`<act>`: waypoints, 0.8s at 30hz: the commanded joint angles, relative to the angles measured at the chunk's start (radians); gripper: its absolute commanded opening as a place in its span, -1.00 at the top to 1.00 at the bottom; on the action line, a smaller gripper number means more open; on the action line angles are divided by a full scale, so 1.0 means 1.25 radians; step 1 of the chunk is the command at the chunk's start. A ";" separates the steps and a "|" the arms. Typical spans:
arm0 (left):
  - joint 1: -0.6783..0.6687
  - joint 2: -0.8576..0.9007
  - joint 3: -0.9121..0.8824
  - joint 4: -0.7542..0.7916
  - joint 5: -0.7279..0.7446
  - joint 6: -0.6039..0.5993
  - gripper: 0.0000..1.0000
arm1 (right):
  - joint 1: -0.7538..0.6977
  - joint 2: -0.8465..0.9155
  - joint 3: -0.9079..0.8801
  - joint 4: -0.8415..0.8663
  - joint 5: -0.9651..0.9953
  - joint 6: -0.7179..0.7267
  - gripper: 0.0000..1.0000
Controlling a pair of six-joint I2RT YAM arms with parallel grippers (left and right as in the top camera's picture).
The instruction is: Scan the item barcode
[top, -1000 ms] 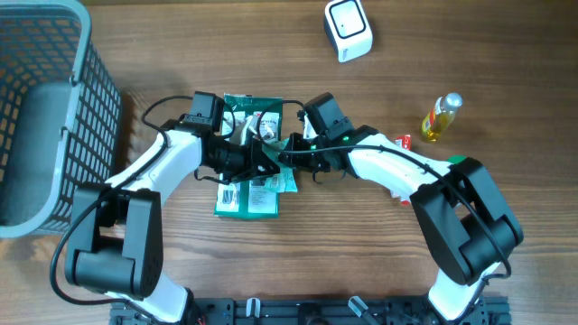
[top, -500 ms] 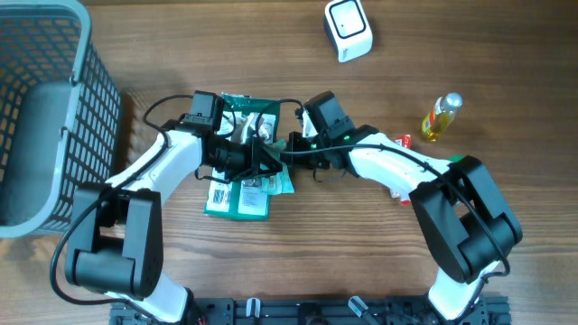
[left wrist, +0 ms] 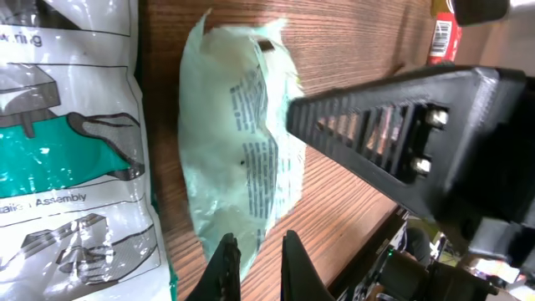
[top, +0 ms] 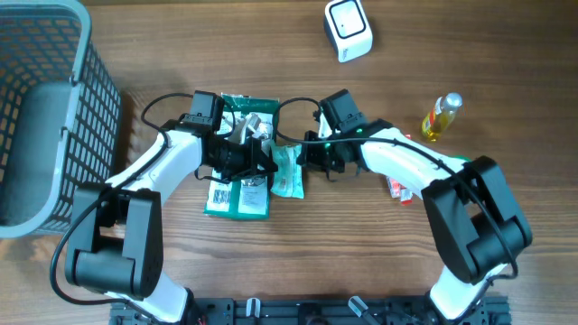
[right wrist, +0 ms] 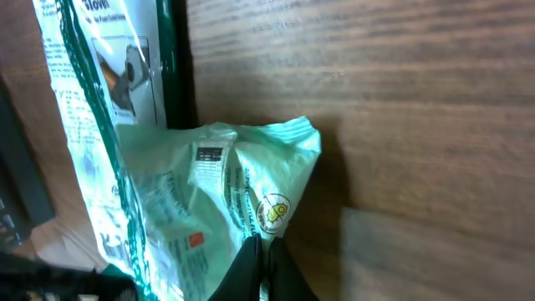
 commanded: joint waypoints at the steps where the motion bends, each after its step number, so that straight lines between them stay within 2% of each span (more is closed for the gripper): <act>1: -0.002 0.009 -0.006 0.004 -0.009 0.009 0.80 | -0.005 -0.068 -0.001 -0.031 0.006 0.000 0.91; 2: -0.002 0.009 -0.006 0.003 -0.009 0.009 0.75 | -0.005 -0.073 -0.001 -0.034 0.014 0.000 0.85; 3: -0.002 0.009 -0.006 0.003 -0.009 0.009 0.74 | -0.006 -0.074 -0.001 -0.035 0.019 0.000 0.71; 6: -0.002 0.009 -0.003 0.003 0.005 0.009 0.75 | -0.026 -0.089 -0.001 -0.045 0.017 0.000 0.54; 8: -0.002 0.009 0.000 0.006 0.047 0.009 0.75 | -0.049 -0.104 -0.001 -0.041 0.007 -0.029 0.56; 10: -0.002 0.009 0.001 0.013 0.076 0.004 0.76 | -0.068 -0.107 -0.001 -0.025 -0.071 -0.096 0.57; 11: -0.003 0.009 0.000 0.016 0.074 -0.010 0.83 | -0.074 -0.105 -0.001 -0.023 -0.098 -0.107 0.63; 12: -0.005 0.011 0.000 0.020 0.072 -0.033 0.92 | -0.082 -0.103 -0.001 -0.023 -0.126 -0.108 0.81; 13: -0.010 0.013 0.000 0.025 0.073 -0.054 0.92 | -0.084 -0.101 -0.001 -0.023 -0.128 -0.110 0.92; 18: -0.043 0.015 0.000 0.035 0.086 -0.063 0.92 | -0.084 -0.066 -0.001 -0.002 -0.131 -0.110 0.92; 22: -0.072 0.018 -0.001 0.058 0.084 -0.063 0.92 | -0.084 -0.024 -0.001 0.060 -0.220 -0.146 0.92; 24: -0.083 0.024 -0.002 0.064 0.068 -0.068 0.92 | -0.084 -0.011 -0.001 0.064 -0.215 -0.146 0.91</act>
